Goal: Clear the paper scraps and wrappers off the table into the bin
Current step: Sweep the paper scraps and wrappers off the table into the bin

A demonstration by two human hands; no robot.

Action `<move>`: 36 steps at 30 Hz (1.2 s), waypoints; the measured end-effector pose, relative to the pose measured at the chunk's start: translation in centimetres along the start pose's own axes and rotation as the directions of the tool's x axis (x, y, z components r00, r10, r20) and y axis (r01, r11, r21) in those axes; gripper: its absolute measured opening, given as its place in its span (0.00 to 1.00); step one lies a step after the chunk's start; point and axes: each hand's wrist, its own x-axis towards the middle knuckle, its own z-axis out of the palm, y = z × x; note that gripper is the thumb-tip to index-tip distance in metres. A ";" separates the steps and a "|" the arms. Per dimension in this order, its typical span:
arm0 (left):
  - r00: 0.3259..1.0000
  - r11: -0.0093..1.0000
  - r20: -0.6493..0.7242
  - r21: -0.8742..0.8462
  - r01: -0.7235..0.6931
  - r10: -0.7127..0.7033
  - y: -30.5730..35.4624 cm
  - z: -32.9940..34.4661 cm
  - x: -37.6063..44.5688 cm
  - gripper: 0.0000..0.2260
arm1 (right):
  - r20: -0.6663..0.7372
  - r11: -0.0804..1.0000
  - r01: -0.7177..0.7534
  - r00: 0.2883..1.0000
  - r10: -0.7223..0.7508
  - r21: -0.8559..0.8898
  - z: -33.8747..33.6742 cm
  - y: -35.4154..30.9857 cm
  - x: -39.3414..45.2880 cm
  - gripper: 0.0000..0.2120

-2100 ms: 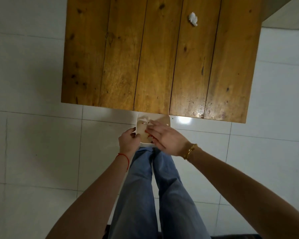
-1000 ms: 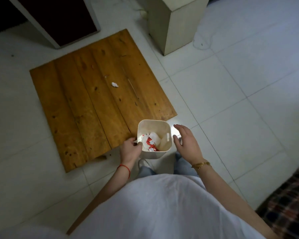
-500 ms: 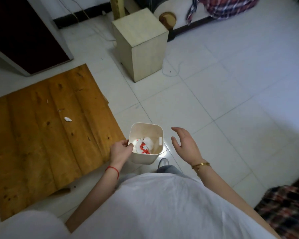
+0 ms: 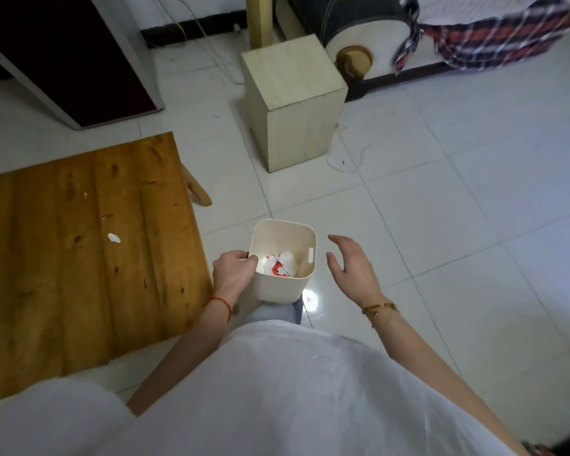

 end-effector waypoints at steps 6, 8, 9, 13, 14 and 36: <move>0.997 0.996 -0.063 -0.070 0.050 -0.054 4.5 -0.2 6.6 0.12 | 0.074 0.994 0.105 0.992 -0.102 -0.034 -1.0 -1.1 12.0 0.19; 0.995 0.994 -0.073 -0.094 0.061 -0.068 6.2 -0.9 9.0 0.10 | 0.109 0.990 0.133 0.986 -0.127 -0.051 -1.3 -2.2 16.3 0.20; 0.994 0.992 -0.077 -0.111 0.067 -0.076 7.0 -1.3 10.1 0.10 | 0.125 0.986 0.153 0.981 -0.145 -0.060 -1.4 -2.7 18.4 0.20; 0.987 0.985 -0.111 -0.142 0.101 -0.118 9.6 -3.2 14.1 0.11 | 0.189 0.969 0.232 0.959 -0.213 -0.085 -1.0 -5.7 26.3 0.20; 0.981 0.980 -0.136 -0.160 0.116 -0.138 10.1 -3.7 14.9 0.12 | 0.210 0.963 0.254 0.950 -0.232 -0.086 -0.8 -6.6 28.0 0.20; 0.437 0.359 -0.211 -0.887 0.290 -0.874 11.0 -4.7 23.7 0.15 | 0.781 0.475 0.849 0.128 -0.611 0.232 12.5 -26.8 52.6 0.18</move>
